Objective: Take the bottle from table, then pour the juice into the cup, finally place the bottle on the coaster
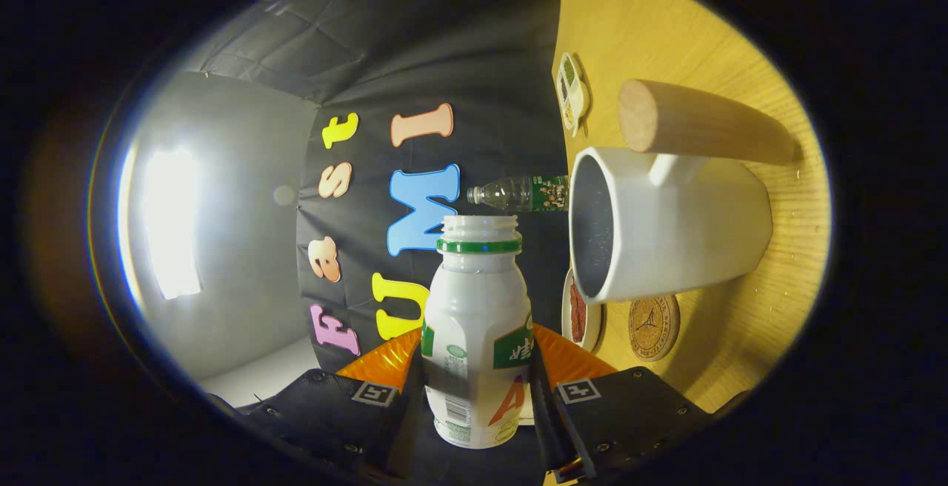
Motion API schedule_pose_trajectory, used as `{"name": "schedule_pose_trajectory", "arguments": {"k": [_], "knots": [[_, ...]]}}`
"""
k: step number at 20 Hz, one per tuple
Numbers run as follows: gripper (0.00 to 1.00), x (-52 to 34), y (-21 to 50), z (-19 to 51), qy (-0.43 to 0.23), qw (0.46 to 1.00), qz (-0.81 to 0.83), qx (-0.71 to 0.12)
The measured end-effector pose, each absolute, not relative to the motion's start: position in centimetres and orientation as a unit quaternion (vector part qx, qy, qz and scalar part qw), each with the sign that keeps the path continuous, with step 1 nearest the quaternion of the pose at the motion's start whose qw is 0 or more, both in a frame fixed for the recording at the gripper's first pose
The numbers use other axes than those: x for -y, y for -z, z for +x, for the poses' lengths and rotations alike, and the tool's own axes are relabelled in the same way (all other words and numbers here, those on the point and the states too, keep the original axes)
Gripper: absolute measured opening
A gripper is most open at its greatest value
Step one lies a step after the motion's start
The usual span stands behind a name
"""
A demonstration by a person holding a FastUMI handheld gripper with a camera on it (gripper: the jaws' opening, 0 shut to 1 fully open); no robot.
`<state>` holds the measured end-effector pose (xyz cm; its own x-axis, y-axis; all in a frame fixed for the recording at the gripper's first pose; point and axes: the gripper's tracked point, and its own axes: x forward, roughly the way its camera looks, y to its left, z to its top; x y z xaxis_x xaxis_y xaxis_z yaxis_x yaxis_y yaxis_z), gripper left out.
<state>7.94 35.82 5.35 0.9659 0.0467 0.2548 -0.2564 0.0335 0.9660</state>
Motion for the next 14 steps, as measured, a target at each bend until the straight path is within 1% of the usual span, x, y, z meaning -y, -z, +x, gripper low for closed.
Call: {"name": "schedule_pose_trajectory", "arguments": {"k": [4,9,14], "knots": [[0.64,-36.3,-5.4,8.4,-0.093,0.774,0.623,0.064],[0.64,-37.7,-5.5,9.0,-0.09,0.827,0.553,0.042],[0.64,-38.8,-5.3,9.3,-0.076,0.892,0.446,0.023]]}}
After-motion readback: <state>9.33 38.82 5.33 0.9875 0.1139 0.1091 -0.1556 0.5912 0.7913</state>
